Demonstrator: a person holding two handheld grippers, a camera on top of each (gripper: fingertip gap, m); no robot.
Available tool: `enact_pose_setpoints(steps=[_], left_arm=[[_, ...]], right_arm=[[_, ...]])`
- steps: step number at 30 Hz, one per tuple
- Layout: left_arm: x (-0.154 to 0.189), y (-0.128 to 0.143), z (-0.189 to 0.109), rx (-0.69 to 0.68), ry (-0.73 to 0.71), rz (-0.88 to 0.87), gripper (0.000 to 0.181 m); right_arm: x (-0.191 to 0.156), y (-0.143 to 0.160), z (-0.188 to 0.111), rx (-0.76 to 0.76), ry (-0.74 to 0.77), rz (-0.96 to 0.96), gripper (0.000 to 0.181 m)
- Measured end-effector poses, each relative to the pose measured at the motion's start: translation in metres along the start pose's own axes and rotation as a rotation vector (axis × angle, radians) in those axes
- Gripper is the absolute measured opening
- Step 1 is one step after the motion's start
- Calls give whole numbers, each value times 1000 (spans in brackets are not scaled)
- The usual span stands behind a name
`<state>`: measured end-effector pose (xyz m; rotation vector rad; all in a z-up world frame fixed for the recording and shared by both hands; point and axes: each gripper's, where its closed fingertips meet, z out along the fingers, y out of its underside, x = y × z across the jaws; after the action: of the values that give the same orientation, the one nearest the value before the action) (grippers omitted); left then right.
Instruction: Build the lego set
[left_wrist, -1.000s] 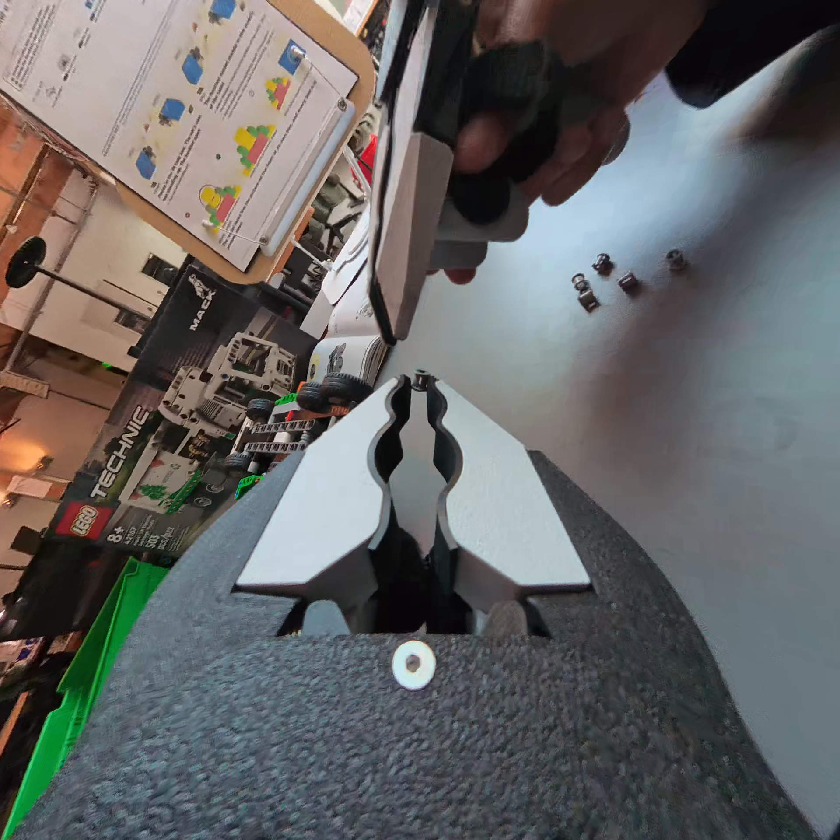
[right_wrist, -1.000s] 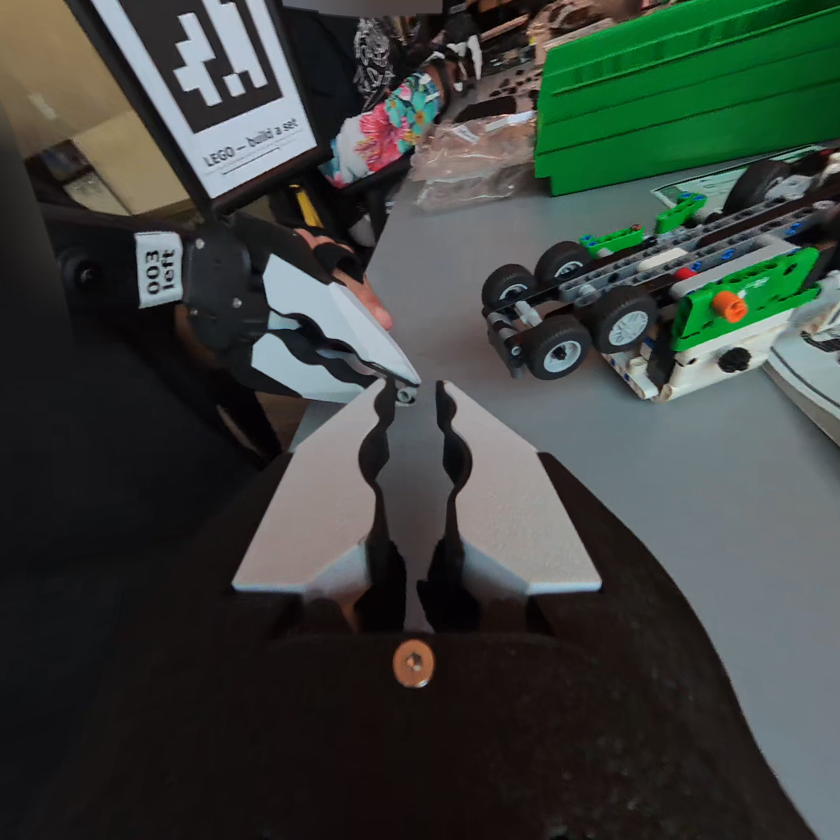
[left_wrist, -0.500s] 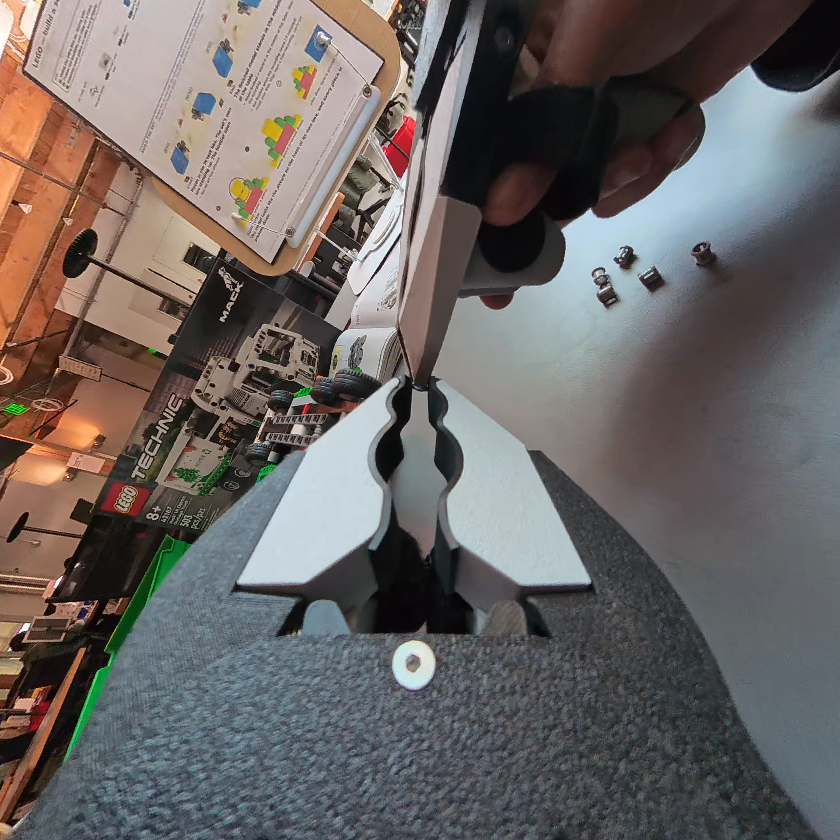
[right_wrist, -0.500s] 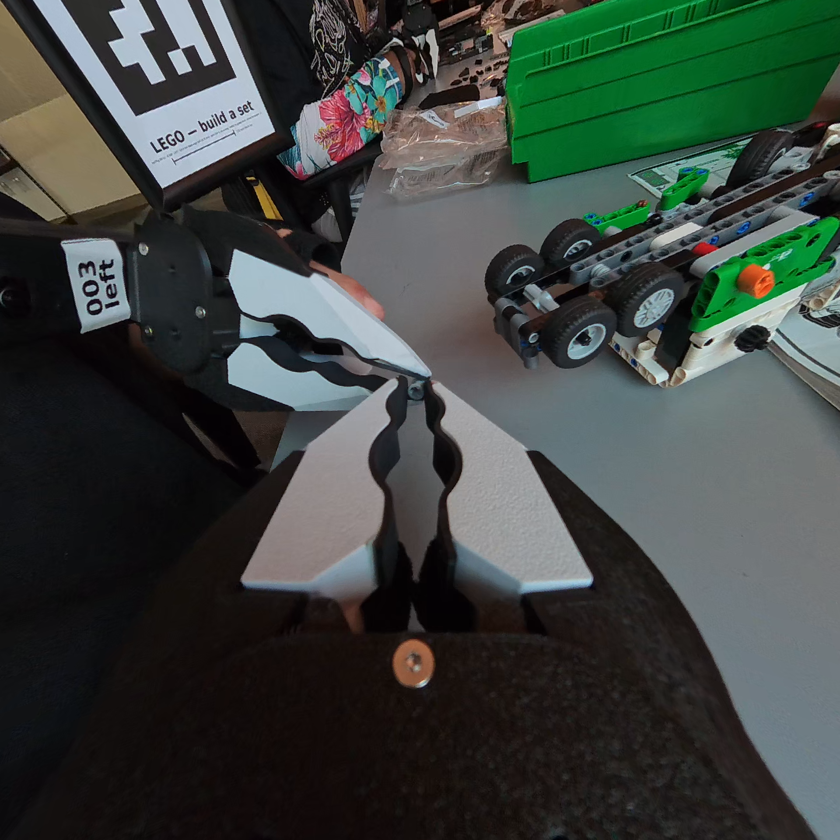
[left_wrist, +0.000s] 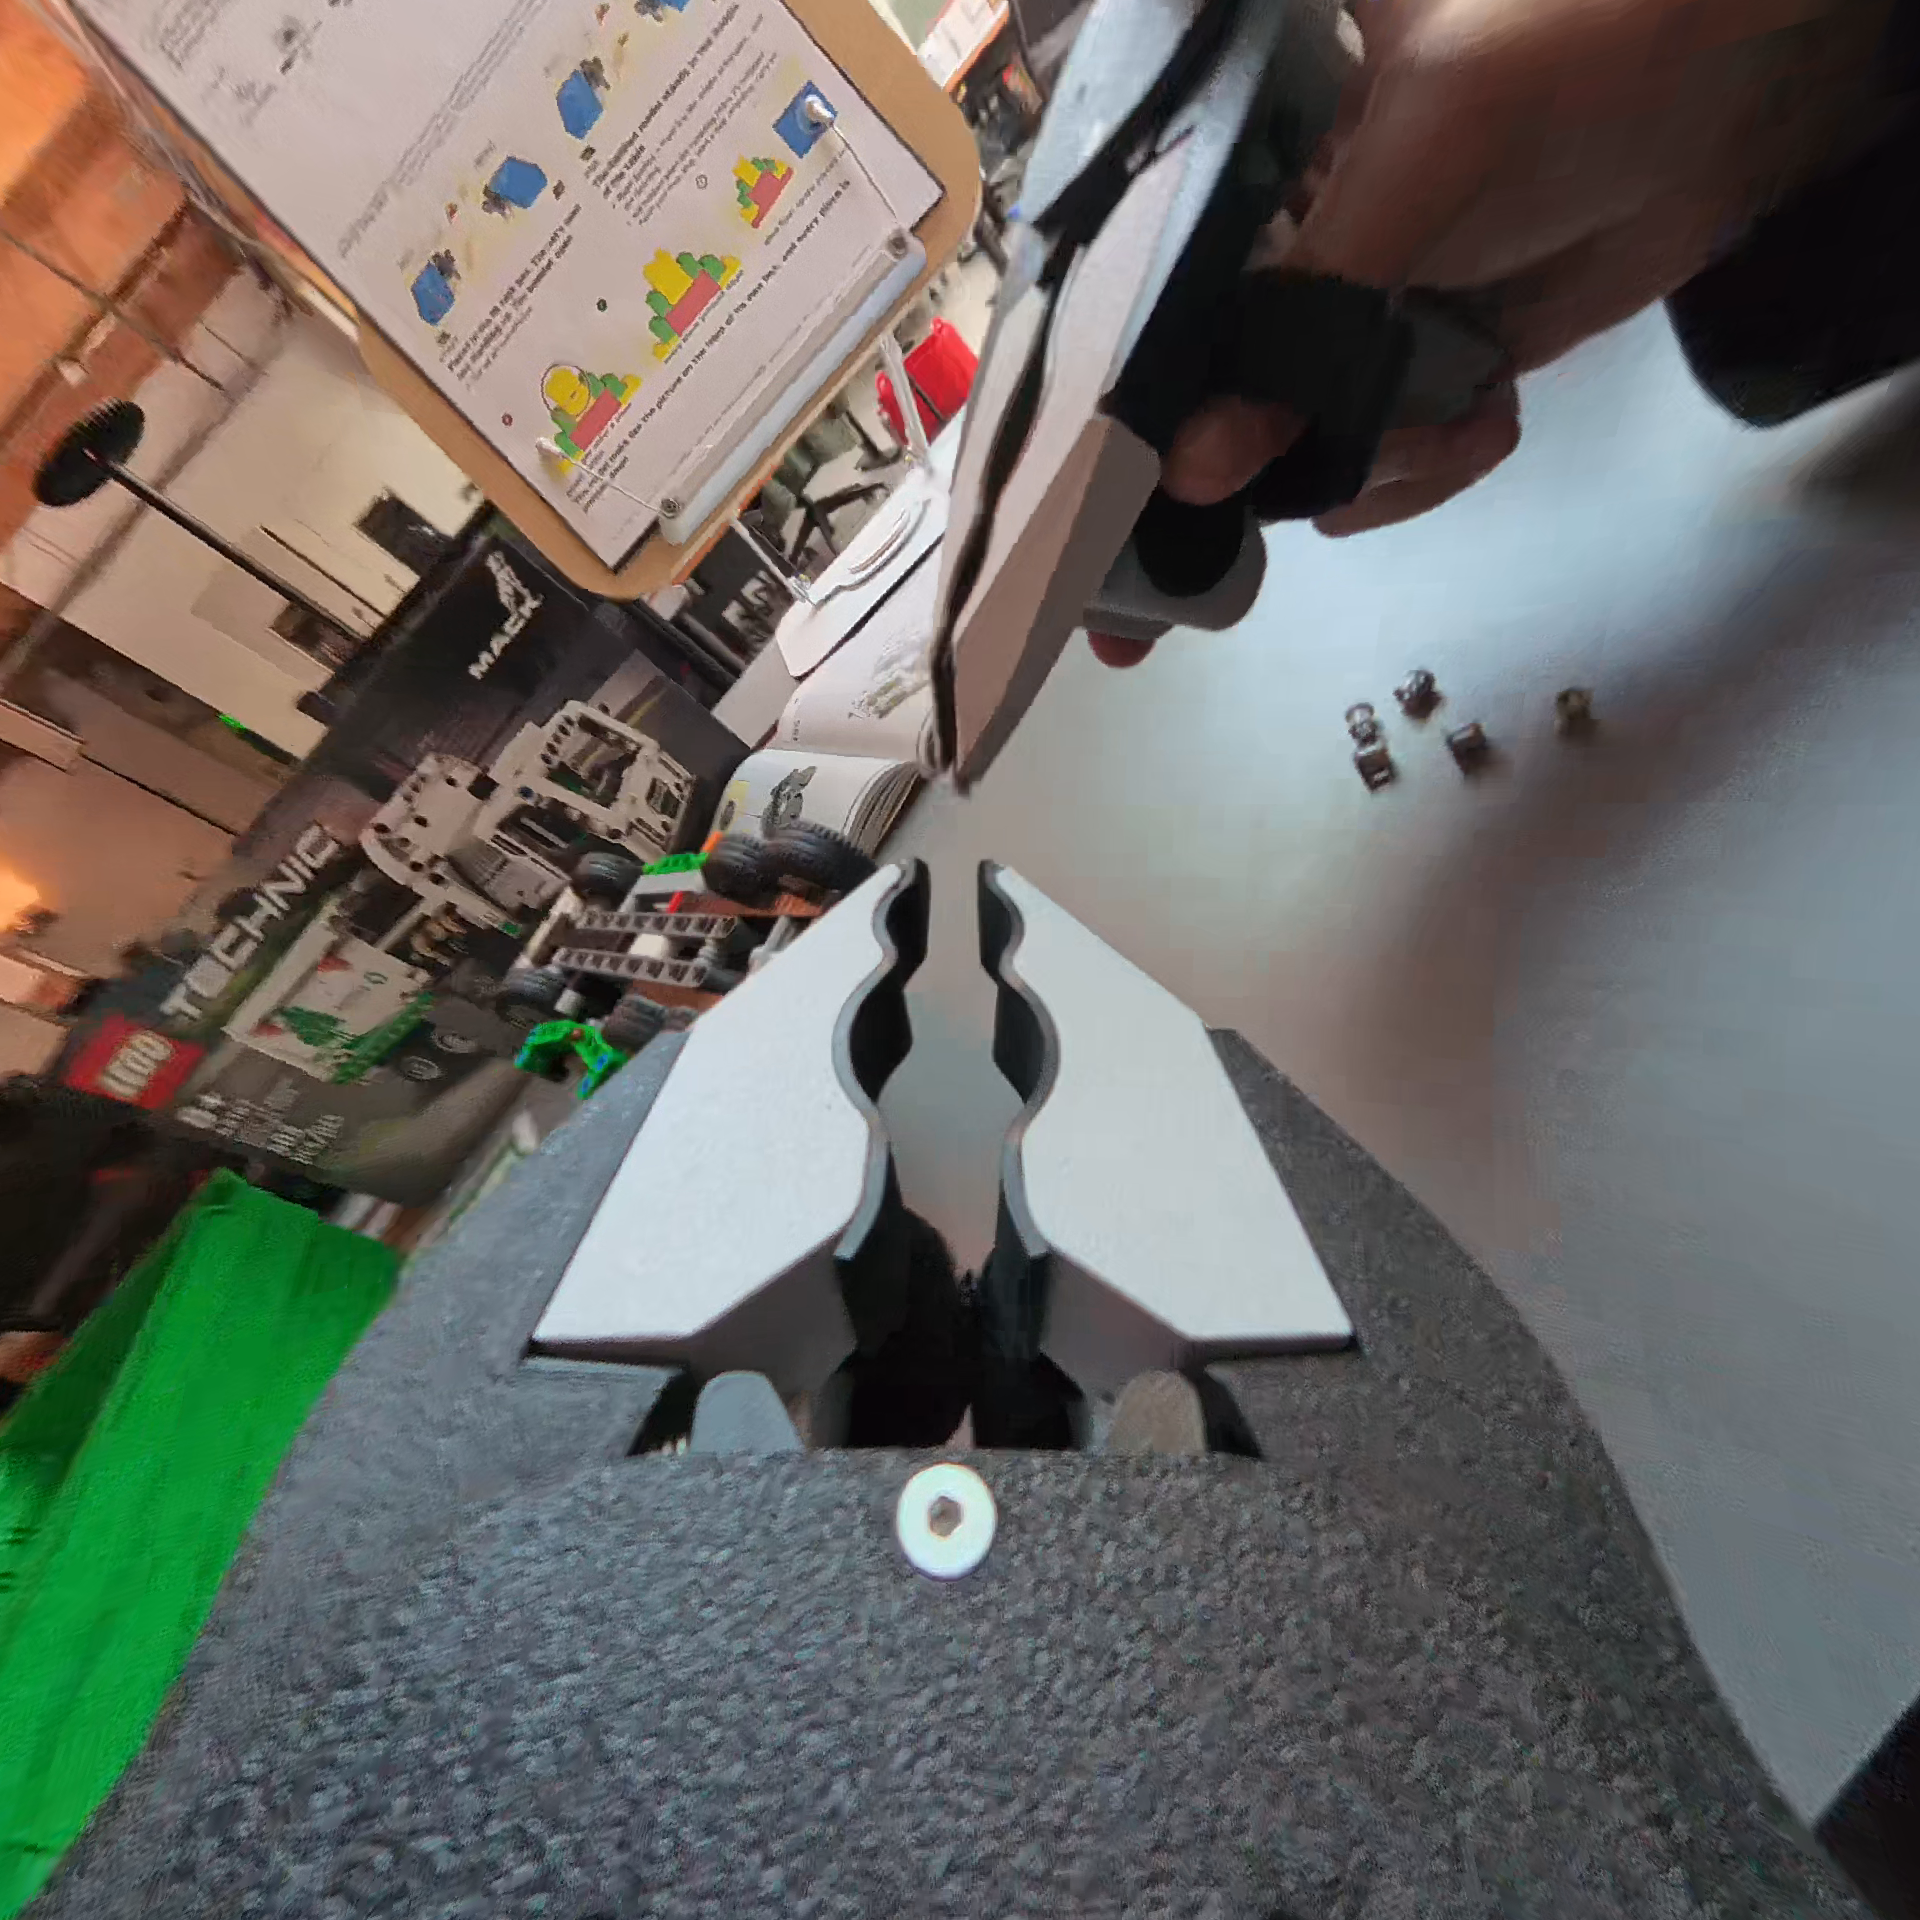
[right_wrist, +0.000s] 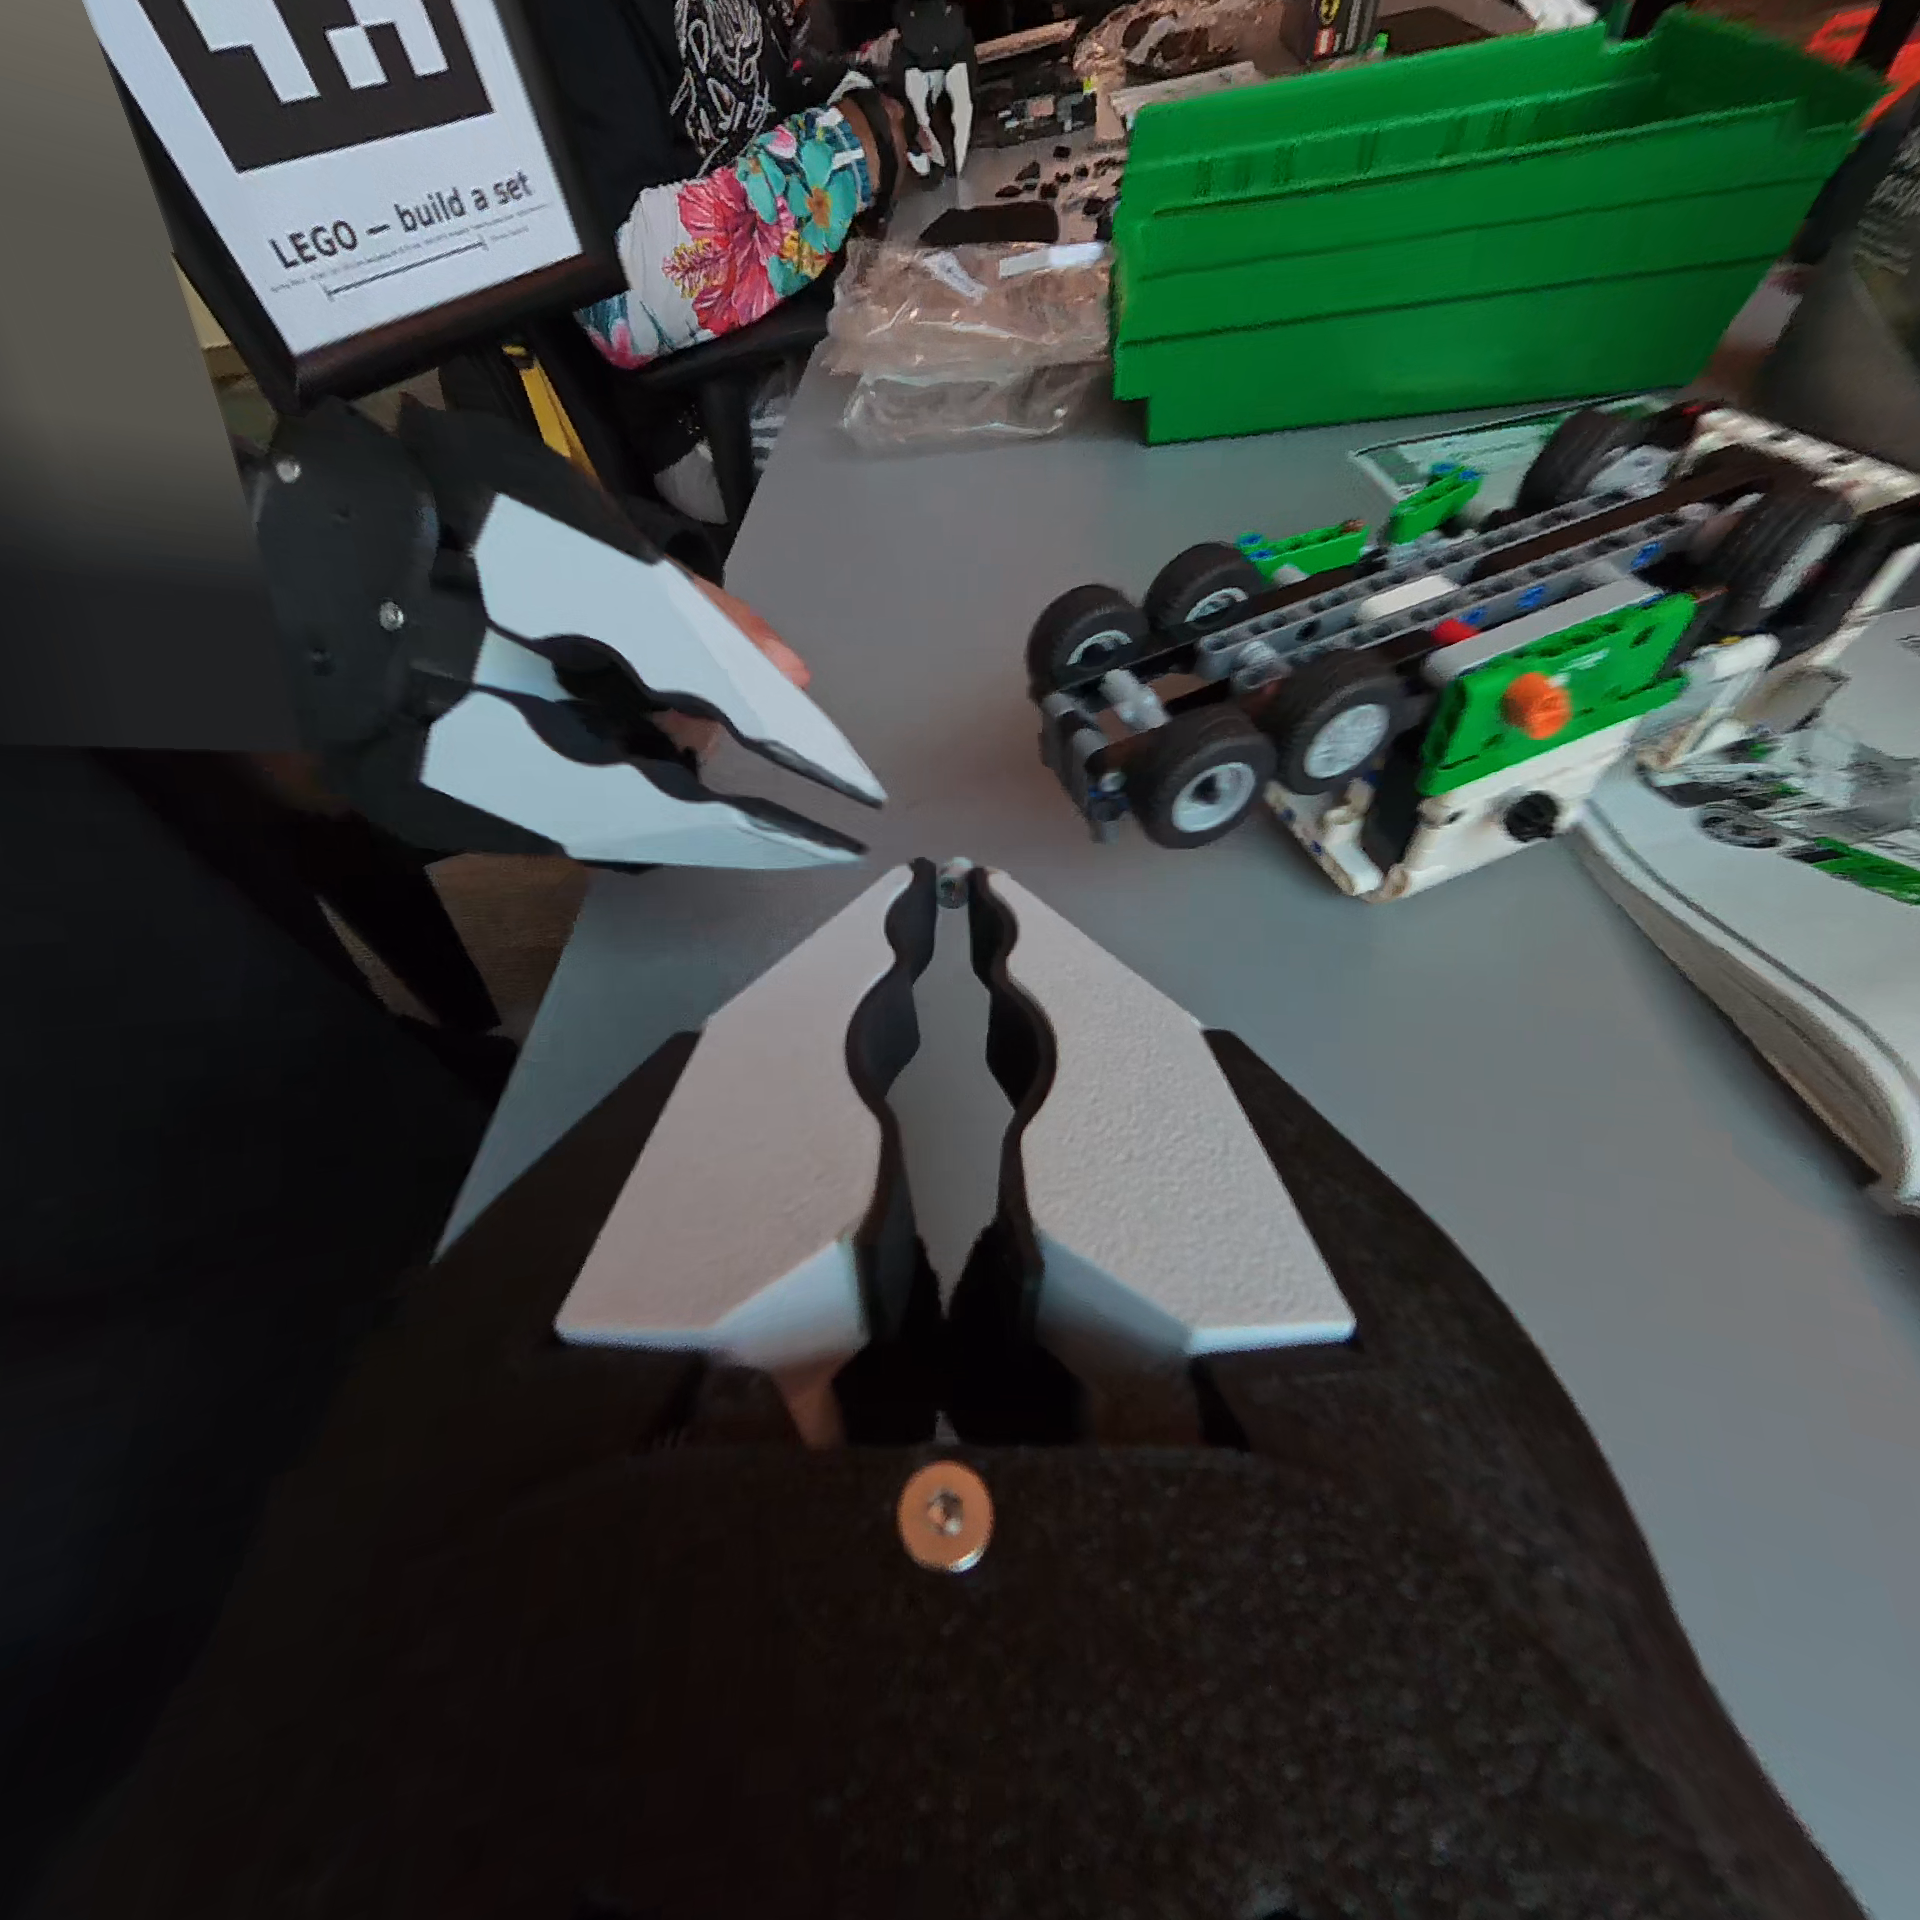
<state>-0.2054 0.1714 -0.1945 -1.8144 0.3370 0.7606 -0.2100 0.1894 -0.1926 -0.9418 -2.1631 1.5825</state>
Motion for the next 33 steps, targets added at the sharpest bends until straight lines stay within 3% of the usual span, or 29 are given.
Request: enact_pose_setpoints(steps=[2, 5, 8, 12, 16, 33], left_arm=[[-16, 6, -3, 22, 36, -184, 22], [-48, 31, 0, 16, 51, -505, 45], [-63, 51, 6, -5, 49, -703, 62], [-52, 55, 20, -54, 54, -686, 66], [-52, 55, 31, -55, 18, -664, 60], [-52, 63, 37, -71, 33, -714, 59]], right_arm=[[21, -12, -11, 65, -20, -23, 5], [62, -1, -4, 56, -46, -28, 5], [66, -9, 5, 168, -151, -36, 5], [58, -4, 16, 130, -245, -53, 5], [55, -6, 20, 136, -325, 45, 5], [62, -7, 23, 111, -365, 168, 5]])
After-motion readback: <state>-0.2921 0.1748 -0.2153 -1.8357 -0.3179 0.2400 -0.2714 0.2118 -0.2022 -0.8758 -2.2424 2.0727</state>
